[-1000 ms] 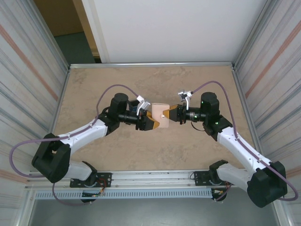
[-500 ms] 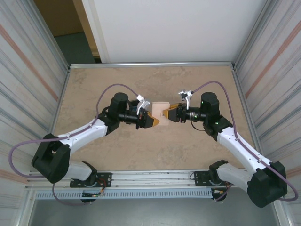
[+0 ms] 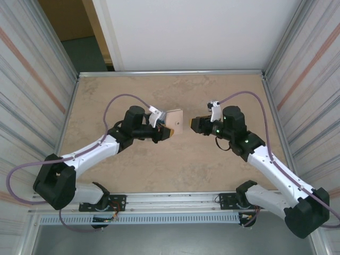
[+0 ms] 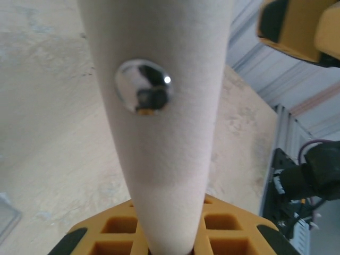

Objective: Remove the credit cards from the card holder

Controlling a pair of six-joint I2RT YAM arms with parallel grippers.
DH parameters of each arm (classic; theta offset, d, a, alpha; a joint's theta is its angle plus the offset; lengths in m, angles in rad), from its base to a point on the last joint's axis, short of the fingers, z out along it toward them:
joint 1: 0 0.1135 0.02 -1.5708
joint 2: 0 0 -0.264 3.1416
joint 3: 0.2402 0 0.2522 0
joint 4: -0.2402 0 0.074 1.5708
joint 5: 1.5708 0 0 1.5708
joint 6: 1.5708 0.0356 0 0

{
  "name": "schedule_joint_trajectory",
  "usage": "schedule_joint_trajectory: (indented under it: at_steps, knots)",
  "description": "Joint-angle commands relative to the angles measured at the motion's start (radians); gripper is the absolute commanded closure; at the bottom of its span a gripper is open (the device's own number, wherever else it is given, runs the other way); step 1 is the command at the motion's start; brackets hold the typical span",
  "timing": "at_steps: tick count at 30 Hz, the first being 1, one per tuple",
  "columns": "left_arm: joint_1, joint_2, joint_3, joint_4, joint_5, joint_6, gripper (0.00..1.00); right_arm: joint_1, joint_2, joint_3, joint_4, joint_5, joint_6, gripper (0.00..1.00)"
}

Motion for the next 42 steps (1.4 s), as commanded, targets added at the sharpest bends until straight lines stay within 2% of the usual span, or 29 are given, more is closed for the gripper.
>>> schedule_joint_trajectory:
  at_steps: [1, 5, 12, 16, 34, 42]
  knots:
    - [-0.010, -0.006, 0.052, 0.006, -0.072, 0.020, 1.00, 0.086, 0.004, 0.065, -0.092, 0.252, 0.015, 0.57]
    - [-0.011, 0.004, 0.064, 0.012, -0.089, 0.012, 1.00, 0.163, 0.089, 0.131, -0.140, 0.331, 0.025, 0.58]
    - [-0.011, 0.016, 0.068, 0.024, -0.097, 0.003, 1.00, 0.226, 0.254, 0.265, -0.205, 0.355, 0.031, 0.64]
    - [-0.010, 0.018, 0.065, 0.025, -0.098, 0.000, 1.00, 0.239, 0.310, 0.302, -0.197, 0.341, 0.030, 0.64]
    - [-0.011, 0.020, 0.066, 0.032, -0.097, 0.000, 1.00, 0.241, 0.428, 0.380, -0.233, 0.370, 0.037, 0.53]
    - [-0.010, 0.011, 0.064, 0.030, -0.125, -0.005, 1.00, 0.239, 0.428, 0.376, -0.251, 0.415, 0.042, 0.64]
